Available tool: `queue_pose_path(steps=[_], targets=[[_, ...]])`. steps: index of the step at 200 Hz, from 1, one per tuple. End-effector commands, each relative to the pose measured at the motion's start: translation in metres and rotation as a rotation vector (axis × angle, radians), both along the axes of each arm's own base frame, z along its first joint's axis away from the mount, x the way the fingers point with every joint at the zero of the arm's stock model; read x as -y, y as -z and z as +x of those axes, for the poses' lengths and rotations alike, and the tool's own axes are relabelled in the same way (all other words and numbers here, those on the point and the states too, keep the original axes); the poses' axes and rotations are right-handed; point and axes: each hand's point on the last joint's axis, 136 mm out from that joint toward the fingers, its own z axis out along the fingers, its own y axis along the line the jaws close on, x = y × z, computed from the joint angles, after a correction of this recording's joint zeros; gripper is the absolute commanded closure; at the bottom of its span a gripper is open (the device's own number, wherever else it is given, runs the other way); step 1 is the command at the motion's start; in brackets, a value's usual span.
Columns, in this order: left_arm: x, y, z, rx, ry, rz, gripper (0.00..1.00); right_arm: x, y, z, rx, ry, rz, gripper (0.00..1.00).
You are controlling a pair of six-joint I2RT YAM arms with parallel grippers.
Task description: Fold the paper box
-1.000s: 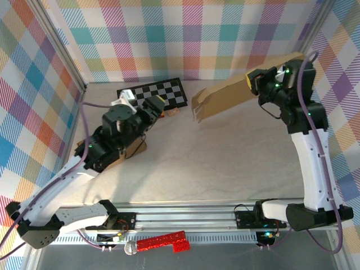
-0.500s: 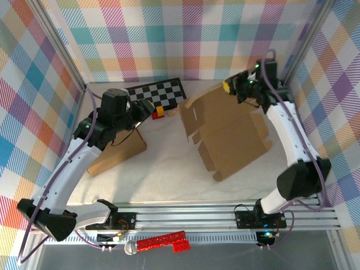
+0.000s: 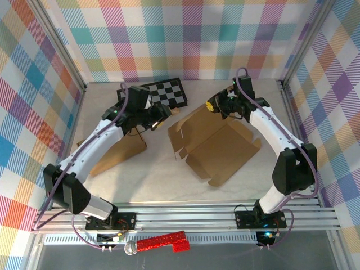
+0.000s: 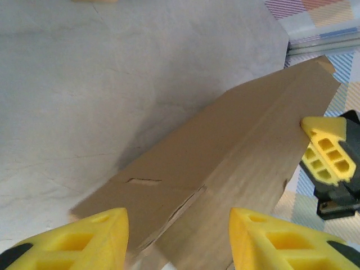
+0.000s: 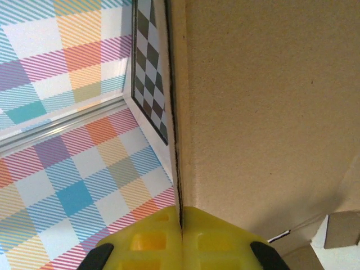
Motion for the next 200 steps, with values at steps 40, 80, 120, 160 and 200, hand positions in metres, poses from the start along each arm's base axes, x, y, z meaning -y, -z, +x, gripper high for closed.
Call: queue_pose_path(steps=[40,80,120,160,200], targets=[[0.029,-0.018,0.000,0.012,-0.165,-0.149,0.50,-0.004,-0.022,-0.009,0.065,-0.001,0.035,1.00],[0.041,-0.011,-0.003,-0.017,-0.154,-0.191,0.50,-0.004,-0.019,-0.014,0.053,0.010,0.054,1.00],[0.055,-0.001,-0.006,-0.050,-0.138,-0.229,0.50,-0.004,-0.022,-0.016,0.054,0.013,0.062,1.00],[0.068,0.001,-0.002,-0.056,-0.121,-0.256,0.55,-0.011,-0.016,-0.021,0.034,0.013,0.084,1.00],[0.058,0.004,0.002,-0.023,-0.145,-0.223,0.74,-0.009,-0.005,-0.024,0.013,0.030,0.096,1.00]])
